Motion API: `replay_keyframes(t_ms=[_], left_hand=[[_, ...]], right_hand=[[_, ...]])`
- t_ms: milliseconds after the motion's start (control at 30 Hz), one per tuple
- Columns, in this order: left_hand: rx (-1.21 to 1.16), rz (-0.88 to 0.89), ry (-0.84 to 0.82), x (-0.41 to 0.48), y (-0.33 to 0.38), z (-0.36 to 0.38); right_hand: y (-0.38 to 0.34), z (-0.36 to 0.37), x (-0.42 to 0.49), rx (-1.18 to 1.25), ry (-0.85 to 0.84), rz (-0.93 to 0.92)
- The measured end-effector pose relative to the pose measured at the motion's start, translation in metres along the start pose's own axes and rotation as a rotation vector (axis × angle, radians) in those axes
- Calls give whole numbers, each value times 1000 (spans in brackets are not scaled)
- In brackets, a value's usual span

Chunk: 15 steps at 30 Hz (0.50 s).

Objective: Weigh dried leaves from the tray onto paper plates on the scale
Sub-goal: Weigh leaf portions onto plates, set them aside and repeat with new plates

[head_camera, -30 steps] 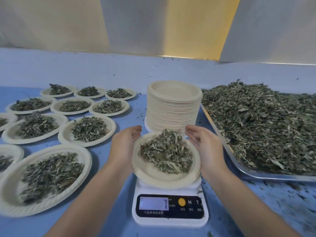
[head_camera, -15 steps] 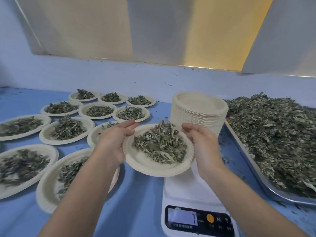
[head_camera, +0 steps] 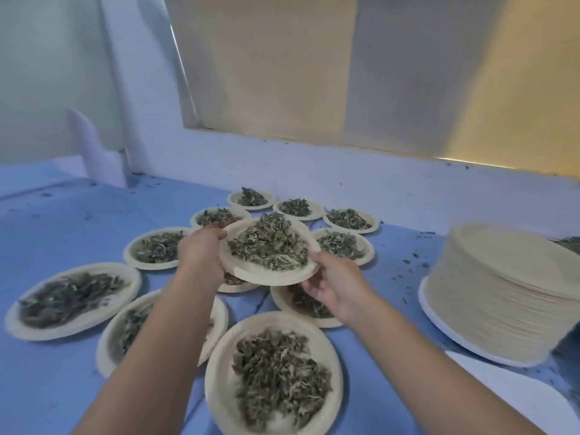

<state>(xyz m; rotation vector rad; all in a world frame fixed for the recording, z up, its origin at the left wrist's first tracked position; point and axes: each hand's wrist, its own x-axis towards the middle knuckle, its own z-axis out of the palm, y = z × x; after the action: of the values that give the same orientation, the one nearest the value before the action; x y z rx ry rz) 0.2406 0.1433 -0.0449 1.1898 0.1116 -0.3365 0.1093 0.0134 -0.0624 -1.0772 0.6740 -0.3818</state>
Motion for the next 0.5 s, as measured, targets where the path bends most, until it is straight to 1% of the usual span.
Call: replay_keyframes(t_ms=[67, 233, 367, 500], left_hand=[[8, -17, 5, 15, 3, -12], [135, -35, -24, 39, 5, -37], [195, -53, -64, 41, 5, -42], [201, -103, -101, 33, 1, -39]], right_hand=[[1, 19, 17, 33, 11, 12], [3, 51, 48, 32, 21, 18], [6, 61, 60, 40, 23, 20], [8, 61, 62, 44, 20, 24]])
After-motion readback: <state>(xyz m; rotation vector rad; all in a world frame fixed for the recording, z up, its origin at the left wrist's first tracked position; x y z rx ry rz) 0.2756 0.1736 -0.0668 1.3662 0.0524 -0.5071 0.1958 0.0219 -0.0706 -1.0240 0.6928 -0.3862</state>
